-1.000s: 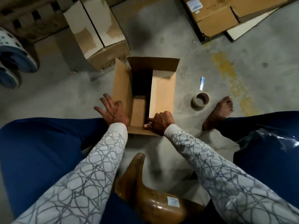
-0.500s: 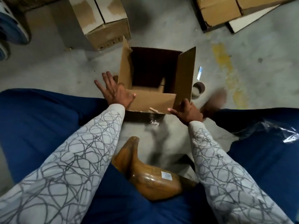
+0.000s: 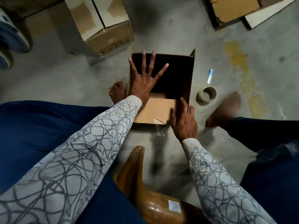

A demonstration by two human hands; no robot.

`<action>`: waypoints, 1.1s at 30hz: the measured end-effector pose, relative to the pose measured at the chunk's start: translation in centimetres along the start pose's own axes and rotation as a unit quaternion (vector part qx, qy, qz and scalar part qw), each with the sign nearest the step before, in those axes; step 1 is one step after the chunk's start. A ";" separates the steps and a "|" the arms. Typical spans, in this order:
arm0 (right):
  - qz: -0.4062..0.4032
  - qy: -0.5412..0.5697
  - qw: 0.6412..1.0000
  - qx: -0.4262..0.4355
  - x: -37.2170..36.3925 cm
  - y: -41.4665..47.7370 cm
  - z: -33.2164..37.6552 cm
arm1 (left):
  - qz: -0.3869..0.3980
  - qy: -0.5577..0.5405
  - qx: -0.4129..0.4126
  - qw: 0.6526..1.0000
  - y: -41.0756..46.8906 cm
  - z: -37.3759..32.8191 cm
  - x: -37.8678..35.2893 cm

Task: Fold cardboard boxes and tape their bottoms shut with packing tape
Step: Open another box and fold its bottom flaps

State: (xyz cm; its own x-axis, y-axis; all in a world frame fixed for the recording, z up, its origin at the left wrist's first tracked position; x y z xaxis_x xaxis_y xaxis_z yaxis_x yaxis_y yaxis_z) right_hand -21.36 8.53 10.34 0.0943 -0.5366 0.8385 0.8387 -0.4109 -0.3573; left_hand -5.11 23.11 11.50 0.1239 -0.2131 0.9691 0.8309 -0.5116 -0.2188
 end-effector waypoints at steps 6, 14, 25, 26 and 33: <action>-0.008 0.040 0.999 0.019 -0.4 -0.1 0.6 | 0.040 -0.038 -0.021 0.998 1.8 -0.2 -1.0; 0.012 0.162 0.986 0.047 -1.2 -1.3 1.0 | 0.174 -0.108 -0.004 0.979 -3.9 -1.4 -7.9; 0.190 -0.022 0.981 0.043 -7.2 0.9 -0.6 | 0.085 -0.324 0.368 0.867 -12.9 -2.1 -4.1; 0.150 0.032 0.987 0.052 -6.0 1.0 -0.3 | 0.112 -0.367 0.332 0.862 -12.8 -3.2 -5.3; 0.099 0.173 0.954 -0.223 -5.7 -0.1 -5.8 | 0.051 -0.416 0.429 0.801 -15.4 -1.3 -9.2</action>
State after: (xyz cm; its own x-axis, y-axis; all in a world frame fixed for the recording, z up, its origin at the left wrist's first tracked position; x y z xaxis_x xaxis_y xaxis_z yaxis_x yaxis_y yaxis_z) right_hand -25.09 7.31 3.17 -0.0211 -0.8156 0.5782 0.5032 -0.5084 -0.6988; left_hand -19.72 31.86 5.82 0.2371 0.5926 0.7699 0.8162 0.3083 -0.4886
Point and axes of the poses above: each hand's wrist, its own y-axis towards the middle knuckle, its own x-axis out of the back of the hand, z = x × y, the point moved 8 cm from there along y, towards the middle knuckle, and after that the axes turned 6 degrees about -x, right-handed, at the moved point
